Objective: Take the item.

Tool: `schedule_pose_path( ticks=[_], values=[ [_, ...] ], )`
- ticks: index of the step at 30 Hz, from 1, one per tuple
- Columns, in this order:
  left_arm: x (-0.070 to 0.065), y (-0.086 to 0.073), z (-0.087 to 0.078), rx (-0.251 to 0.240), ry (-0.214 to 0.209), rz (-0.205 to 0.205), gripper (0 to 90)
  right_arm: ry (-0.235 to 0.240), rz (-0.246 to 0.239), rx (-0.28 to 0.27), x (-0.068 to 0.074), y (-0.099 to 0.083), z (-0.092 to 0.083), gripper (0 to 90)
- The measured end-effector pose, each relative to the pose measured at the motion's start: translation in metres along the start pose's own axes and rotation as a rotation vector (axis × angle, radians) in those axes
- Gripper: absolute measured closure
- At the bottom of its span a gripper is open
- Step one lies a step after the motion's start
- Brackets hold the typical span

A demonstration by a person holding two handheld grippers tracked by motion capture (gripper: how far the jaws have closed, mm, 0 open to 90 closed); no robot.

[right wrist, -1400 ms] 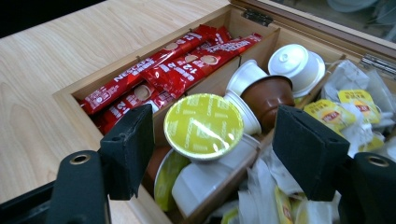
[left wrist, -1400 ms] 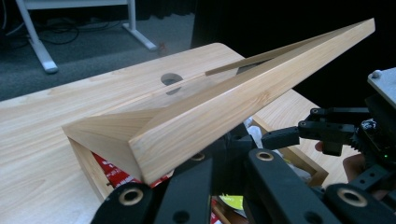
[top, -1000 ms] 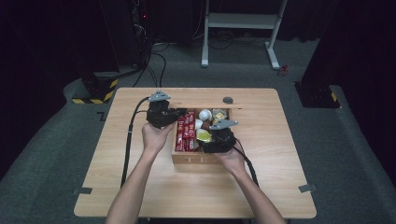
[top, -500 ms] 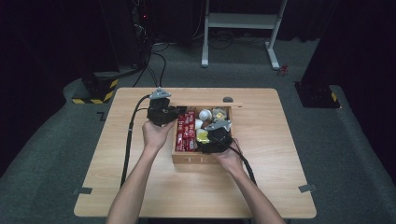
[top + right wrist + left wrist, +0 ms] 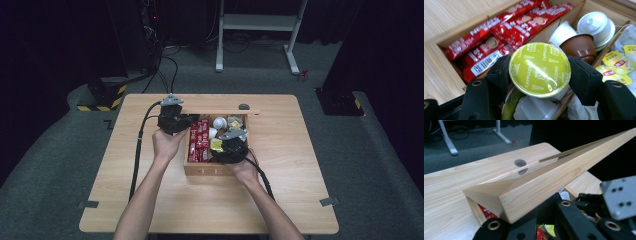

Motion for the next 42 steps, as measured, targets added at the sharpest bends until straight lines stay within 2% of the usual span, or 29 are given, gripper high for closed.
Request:
schedule_pose_path(
  ticks=[2,4,5,8,12,16,23,37,38,39,42],
  values=[
    [0.0,0.0,0.0,0.002,0.004,0.003,90.0,0.011,0.014,-0.013,-0.001,-0.001,-0.001,37.8],
    [0.0,0.0,-0.001,0.002,0.007,0.007,90.0,0.005,0.006,-0.017,-0.002,-0.001,-0.002,37.8],
    [-0.001,0.0,-0.001,-0.003,0.008,0.01,90.0,0.0,0.007,-0.035,-0.003,0.0,-0.006,37.8],
    [-0.002,0.0,-0.001,-0.006,0.0,0.001,90.0,0.025,0.024,-0.062,-0.004,0.0,-0.015,37.9],
    [-0.001,0.0,-0.001,-0.006,0.003,0.007,90.0,0.027,0.027,-0.097,-0.007,-0.001,-0.027,37.9],
    [-0.001,0.0,-0.001,-0.003,0.001,0.006,90.0,0.015,0.022,-0.109,-0.011,-0.004,-0.033,37.9],
    [-0.001,-0.001,-0.001,-0.007,0.0,-0.001,90.0,-0.007,0.049,-0.121,-0.025,-0.015,-0.053,37.9],
    [-0.001,0.001,0.0,-0.004,0.036,0.016,90.0,-0.042,0.082,-0.186,-0.049,-0.03,-0.089,37.9],
    [0.0,0.001,0.001,-0.007,0.038,0.015,90.0,-0.052,0.083,-0.204,-0.053,-0.033,-0.094,38.0],
    [0.0,0.001,0.001,-0.007,0.038,0.015,90.0,-0.052,0.083,-0.204,-0.053,-0.033,-0.094,38.0],
    [-0.001,0.0,0.001,-0.011,0.041,0.011,90.0,-0.058,0.108,-0.195,-0.066,-0.042,-0.096,37.9]
  ],
)
Point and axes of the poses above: each handheld gripper's, and its own axes: z roughly forward along the jaws, y roughly out of its top, x roughly to its left, the point moved 4 cm from there along z, roughly forward along the jaws, and after that the axes turned 13 degrees about x, right-handed, at the moved point
